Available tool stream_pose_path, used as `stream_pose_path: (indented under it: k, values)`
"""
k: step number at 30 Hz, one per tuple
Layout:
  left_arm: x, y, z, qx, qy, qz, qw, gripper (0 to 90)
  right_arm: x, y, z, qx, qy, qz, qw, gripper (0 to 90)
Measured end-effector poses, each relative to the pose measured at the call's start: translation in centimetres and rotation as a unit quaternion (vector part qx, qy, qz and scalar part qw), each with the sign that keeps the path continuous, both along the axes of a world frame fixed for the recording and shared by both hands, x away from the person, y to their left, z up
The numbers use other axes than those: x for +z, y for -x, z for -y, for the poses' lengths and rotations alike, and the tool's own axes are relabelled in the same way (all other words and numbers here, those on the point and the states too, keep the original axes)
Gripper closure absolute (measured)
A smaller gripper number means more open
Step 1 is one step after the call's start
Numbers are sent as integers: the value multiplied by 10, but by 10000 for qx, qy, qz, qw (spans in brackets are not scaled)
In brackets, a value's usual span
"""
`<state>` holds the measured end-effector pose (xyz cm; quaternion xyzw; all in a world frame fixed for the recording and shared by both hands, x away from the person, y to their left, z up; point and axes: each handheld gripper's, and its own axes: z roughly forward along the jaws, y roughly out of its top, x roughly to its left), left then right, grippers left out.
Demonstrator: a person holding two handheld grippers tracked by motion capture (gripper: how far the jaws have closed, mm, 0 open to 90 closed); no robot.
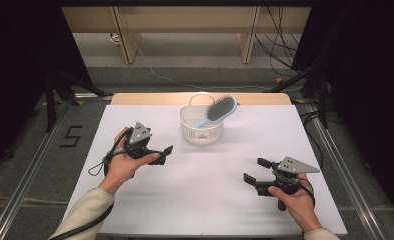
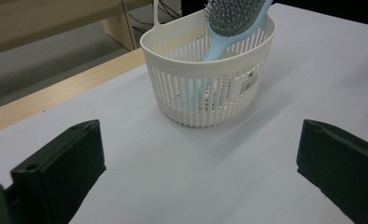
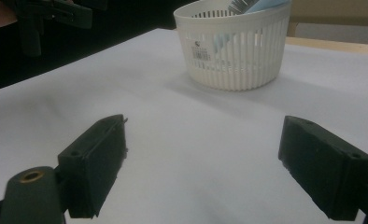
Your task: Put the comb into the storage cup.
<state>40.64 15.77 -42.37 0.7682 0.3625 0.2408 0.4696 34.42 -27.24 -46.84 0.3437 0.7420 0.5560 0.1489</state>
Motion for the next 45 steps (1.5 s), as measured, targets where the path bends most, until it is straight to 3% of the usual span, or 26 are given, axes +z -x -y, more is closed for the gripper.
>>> stream_pose_path:
  k: [7,11,25,45]
  values:
    - [-5,12,-3,-72,2,17,10000,6,0,0,0,4,13,30,10000,159]
    - [-10,21,-5,-245,-55,53,9997,2,0,0,1,-13,-1,31,10000,159]
    - [-21,44,-12,-380,-126,153,9991,3,1,1,2,-17,24,23,10000,159]
    - [-37,64,-39,-246,-352,178,9989,5,2,1,5,-27,77,40,10000,160]
